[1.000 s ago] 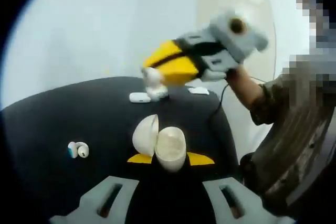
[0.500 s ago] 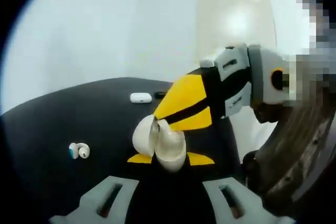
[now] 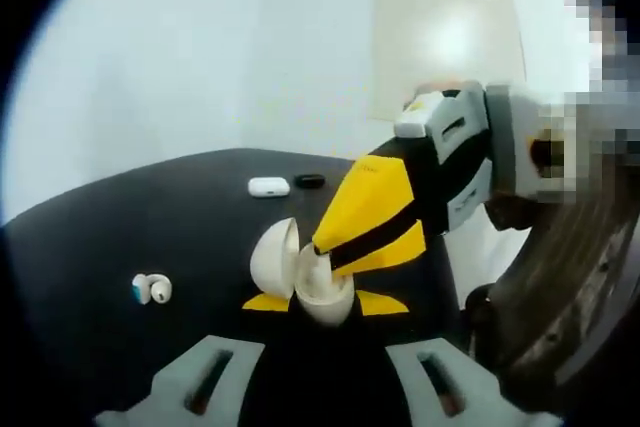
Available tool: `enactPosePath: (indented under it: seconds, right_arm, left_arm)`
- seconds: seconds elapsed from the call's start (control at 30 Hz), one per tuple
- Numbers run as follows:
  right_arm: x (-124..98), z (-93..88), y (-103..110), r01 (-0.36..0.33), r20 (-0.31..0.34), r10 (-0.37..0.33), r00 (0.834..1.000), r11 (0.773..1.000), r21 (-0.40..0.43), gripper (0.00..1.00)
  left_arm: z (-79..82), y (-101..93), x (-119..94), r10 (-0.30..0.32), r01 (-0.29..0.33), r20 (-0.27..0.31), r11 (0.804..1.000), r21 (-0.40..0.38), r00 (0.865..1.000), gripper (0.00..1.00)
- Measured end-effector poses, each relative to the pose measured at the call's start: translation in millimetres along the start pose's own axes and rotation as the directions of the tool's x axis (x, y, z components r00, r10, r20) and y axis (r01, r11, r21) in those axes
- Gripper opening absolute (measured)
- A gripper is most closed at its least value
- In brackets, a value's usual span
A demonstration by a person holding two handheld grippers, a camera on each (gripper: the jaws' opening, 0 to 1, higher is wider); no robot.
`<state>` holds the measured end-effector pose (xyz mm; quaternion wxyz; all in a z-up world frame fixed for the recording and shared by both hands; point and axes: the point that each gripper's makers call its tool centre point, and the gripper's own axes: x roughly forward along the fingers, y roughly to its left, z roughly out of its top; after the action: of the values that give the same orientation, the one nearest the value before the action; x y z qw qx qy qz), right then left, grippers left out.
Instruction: Pick up three earphones and place each one into its charging case using tactile feedback, ensure that each earphone is properly inserted and securely positioned inside the case.
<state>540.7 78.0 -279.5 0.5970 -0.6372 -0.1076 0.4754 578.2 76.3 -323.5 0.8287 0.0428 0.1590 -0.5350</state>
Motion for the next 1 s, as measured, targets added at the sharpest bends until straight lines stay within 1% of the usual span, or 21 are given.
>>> enactPosePath:
  seconds: [0.07,0.1,0.2,0.23,0.27,0.3,0.33,0.37,0.4,0.43,0.47,0.5,0.53,0.57,0.63,0.73,0.8,0.83,0.9,0.97,1.0]
  right_arm:
    - [-4,1.8,-2,-0.004,0.037,0.001,0.999,0.998,0.07,0.12]
    - [-6,0.5,-4,-0.012,0.058,0.005,0.998,0.992,0.127,0.13]
    - [-13,-4.1,-11,-0.014,0.101,-0.008,0.995,0.976,0.217,0.15]
    - [-17,-8.2,-16,-0.008,0.116,-0.023,0.993,0.965,0.261,0.15]
    - [-21,-16.0,-21,-0.004,0.125,-0.038,0.991,0.947,0.321,0.15]
    - [-24,-26.3,-25,-0.006,0.136,-0.051,0.989,0.922,0.386,0.16]
    - [-25,-36.5,-28,-0.012,0.147,-0.062,0.987,0.89,0.457,0.16]
    - [-24,-47.0,-26,-0.042,0.161,-0.051,0.986,0.852,0.523,0.16]
    - [-23,-54.9,-21,-0.086,0.188,-0.034,0.982,0.802,0.591,0.17]
    - [-22,-60.5,-14,-0.139,0.221,-0.011,0.975,0.746,0.651,0.19]
    - [-19,-65.8,-3,-0.213,0.274,0.013,0.962,0.665,0.716,0.2]
    - [-17,-65.8,3,-0.262,0.321,0.01,0.947,0.603,0.754,0.21]
    - [-16,-66.2,7,-0.301,0.359,-0.002,0.933,0.539,0.787,0.21]
    - [-14,-67.3,10,-0.325,0.38,-0.014,0.925,0.49,0.809,0.21]
    - [-12,-67.7,13,-0.344,0.401,-0.023,0.916,0.471,0.812,0.24]
    - [-8,-66.3,15,-0.347,0.407,-0.021,0.913,0.483,0.804,0.25]
    - [-4,-61.7,18,-0.364,0.419,0.009,0.908,0.51,0.779,0.26]
    - [-3,-58.5,19,-0.377,0.43,0.017,0.903,0.511,0.772,0.27]
    - [-1,-52.7,22,-0.406,0.457,0.024,0.889,0.503,0.763,0.27]
    - [3,-45.5,25,-0.435,0.48,0.029,0.877,0.475,0.765,0.26]
    - [4,-41.8,27,-0.445,0.49,0.036,0.871,0.478,0.757,0.24]
  left_arm:
    - [-0.4,1.5,0,0.001,-0.001,-0.001,1.0,0.007,1.0,0.19]
    - [-0.5,2.8,-1,0.001,-0.001,-0.001,1.0,0.007,1.0,0.19]
    - [-0.6,0.6,0,0.003,-0.003,-0.001,1.0,0.012,1.0,0.19]
    - [-0.6,0.3,0,0.003,-0.003,-0.001,1.0,0.015,1.0,0.19]
    - [-0.3,-2.2,1,0.004,-0.004,-0.002,1.0,0.017,1.0,0.19]
    - [-0.3,-2.8,1,0.004,-0.004,-0.002,1.0,0.019,1.0,0.19]
    - [-0.3,-3.4,1,0.004,-0.004,-0.002,1.0,0.02,1.0,0.19]
    - [-0.3,-3.4,1,0.004,-0.004,-0.002,1.0,0.02,1.0,0.19]
    - [-0.3,-4.1,1,0.003,-0.003,-0.002,1.0,0.022,1.0,0.19]
    - [-0.4,-4.4,1,0.003,-0.003,-0.001,1.0,0.024,1.0,0.19]
    - [-0.5,-3.1,1,0.003,-0.003,-0.001,1.0,0.025,1.0,0.19]
    - [-0.7,-2.5,0,0.003,-0.003,-0.001,1.0,0.027,1.0,0.19]
    - [-0.3,-6.9,2,0.004,-0.004,-0.001,0.999,0.032,1.0,0.19]
    - [0.2,-10.8,3,0.004,-0.004,-0.001,0.999,0.036,1.0,0.19]
    - [1.5,-22.0,8,0.004,-0.004,-0.001,0.999,0.041,1.0,0.19]
    - [2.7,-31.3,11,0.004,-0.004,0.0,0.999,0.047,1.0,0.19]
    - [3.8,-38.1,14,0.004,-0.004,0.001,0.999,0.053,1.0,0.19]
    - [3.9,-41.0,15,0.004,-0.004,0.001,0.998,0.055,1.0,0.19]
    - [4.5,-43.9,16,0.004,-0.004,0.003,0.998,0.064,1.0,0.19]
    - [4.5,-43.0,15,0.004,-0.004,0.005,0.997,0.072,1.0,0.19]
    - [4.9,-45.0,15,0.001,-0.001,0.006,0.997,0.079,1.0,0.19]
